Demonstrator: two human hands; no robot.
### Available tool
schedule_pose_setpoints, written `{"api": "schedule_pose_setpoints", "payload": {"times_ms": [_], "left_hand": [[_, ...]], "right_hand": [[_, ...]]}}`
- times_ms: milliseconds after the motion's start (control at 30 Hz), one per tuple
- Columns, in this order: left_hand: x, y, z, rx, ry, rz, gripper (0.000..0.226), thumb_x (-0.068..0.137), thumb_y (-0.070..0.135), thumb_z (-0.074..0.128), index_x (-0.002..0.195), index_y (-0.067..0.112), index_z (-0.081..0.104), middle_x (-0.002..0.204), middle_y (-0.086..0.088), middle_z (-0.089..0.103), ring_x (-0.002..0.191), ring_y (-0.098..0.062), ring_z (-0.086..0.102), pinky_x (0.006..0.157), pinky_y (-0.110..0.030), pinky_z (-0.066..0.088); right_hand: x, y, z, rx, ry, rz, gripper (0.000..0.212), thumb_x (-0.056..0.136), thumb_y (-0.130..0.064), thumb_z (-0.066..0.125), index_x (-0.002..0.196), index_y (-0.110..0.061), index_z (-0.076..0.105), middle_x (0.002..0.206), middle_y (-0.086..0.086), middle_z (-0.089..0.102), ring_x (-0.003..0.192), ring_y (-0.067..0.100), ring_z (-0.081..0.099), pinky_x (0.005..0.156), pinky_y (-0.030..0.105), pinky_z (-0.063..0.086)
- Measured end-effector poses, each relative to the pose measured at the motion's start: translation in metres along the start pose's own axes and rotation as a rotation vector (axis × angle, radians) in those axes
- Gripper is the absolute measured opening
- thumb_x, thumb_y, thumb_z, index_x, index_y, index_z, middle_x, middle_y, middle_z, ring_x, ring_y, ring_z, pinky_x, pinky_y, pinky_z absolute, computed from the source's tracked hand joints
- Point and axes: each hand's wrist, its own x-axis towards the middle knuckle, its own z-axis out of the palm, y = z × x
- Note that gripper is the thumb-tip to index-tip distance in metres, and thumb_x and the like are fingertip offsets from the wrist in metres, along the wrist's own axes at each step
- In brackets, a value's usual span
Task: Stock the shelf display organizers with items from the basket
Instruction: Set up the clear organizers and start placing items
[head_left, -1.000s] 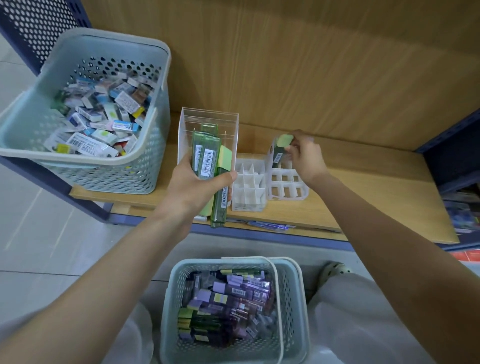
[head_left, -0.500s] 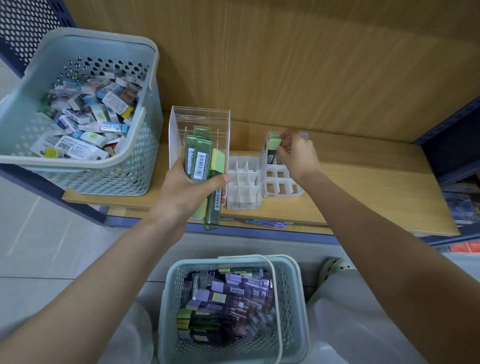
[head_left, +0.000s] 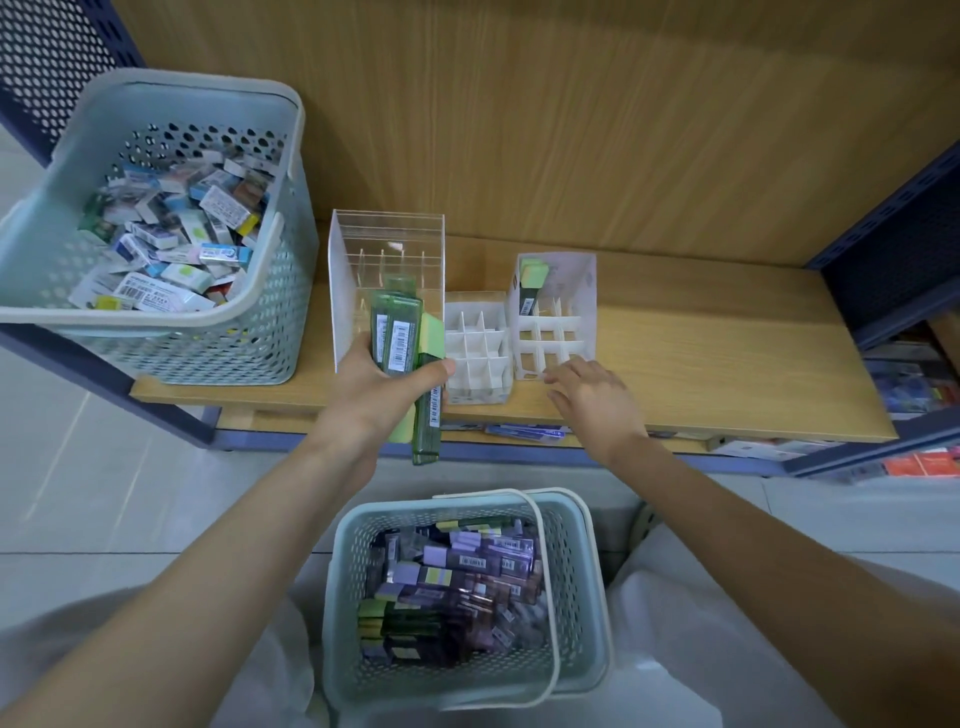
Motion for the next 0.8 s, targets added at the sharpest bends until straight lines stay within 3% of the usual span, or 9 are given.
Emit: {"api": "schedule_pose_setpoints", "payload": {"times_ms": [100,167,367,600,700,800], "left_hand": [[-0.010,-0.012,0.006,-0.014,-0.037,-0.025,0.036,0.077,0.015,0.075,0.107,0.012,0.056,0.093,-0.007,0.067,0.082,-0.024,0.065,0.084,-0.039,0.054],[-0.014,-0.020,0.009,-0.012,-0.048,-0.039,0.041,0.076,0.017,0.076,0.111,0.011,0.056,0.093,-0.008,0.068,0.085,-0.024,0.065,0.087,-0.041,0.052],[-0.024,-0.039,0.010,0.005,-0.051,-0.066,0.040,0.076,0.017,0.076,0.109,0.012,0.055,0.094,-0.010,0.067,0.092,-0.026,0.063,0.082,-0.029,0.044],[-0.032,-0.044,0.011,0.000,-0.037,-0.065,0.046,0.076,0.026,0.076,0.114,0.011,0.055,0.098,-0.012,0.067,0.097,-0.032,0.063,0.096,-0.041,0.047],[-0.039,-0.043,0.015,-0.075,-0.038,-0.078,0.042,0.080,0.034,0.070,0.113,0.011,0.057,0.099,-0.011,0.068,0.097,-0.032,0.064,0.098,-0.048,0.046],[-0.047,-0.042,0.023,-0.186,-0.033,-0.117,0.038,0.087,0.033,0.064,0.116,0.009,0.057,0.097,-0.010,0.070,0.087,-0.026,0.068,0.092,-0.046,0.051]], "right_hand": [[0.000,-0.006,0.001,-0.064,-0.012,0.012,0.041,0.097,-0.015,0.046,0.137,-0.013,0.040,0.135,0.006,0.045,0.127,0.023,0.039,0.105,0.032,0.028],[0.004,-0.007,-0.002,-0.102,-0.045,0.036,0.047,0.097,-0.013,0.047,0.141,-0.012,0.033,0.142,0.006,0.038,0.132,0.023,0.033,0.111,0.032,0.021],[0.008,-0.012,-0.006,-0.196,-0.124,0.045,0.059,0.083,0.006,0.059,0.134,-0.019,0.045,0.129,0.007,0.044,0.113,0.024,0.050,0.101,0.032,0.033],[-0.008,-0.019,-0.007,-0.140,-0.135,0.007,0.050,0.088,0.002,0.054,0.134,-0.014,0.044,0.129,0.010,0.042,0.115,0.026,0.047,0.098,0.032,0.035],[-0.021,-0.037,-0.026,0.210,-0.018,0.052,0.032,0.096,-0.010,0.048,0.128,-0.009,0.050,0.125,0.010,0.050,0.107,0.024,0.055,0.093,0.034,0.044],[-0.049,-0.081,-0.052,0.779,-0.141,0.095,0.036,0.096,-0.025,0.051,0.129,-0.011,0.048,0.111,-0.001,0.057,0.084,0.009,0.060,0.072,0.020,0.051]]}}
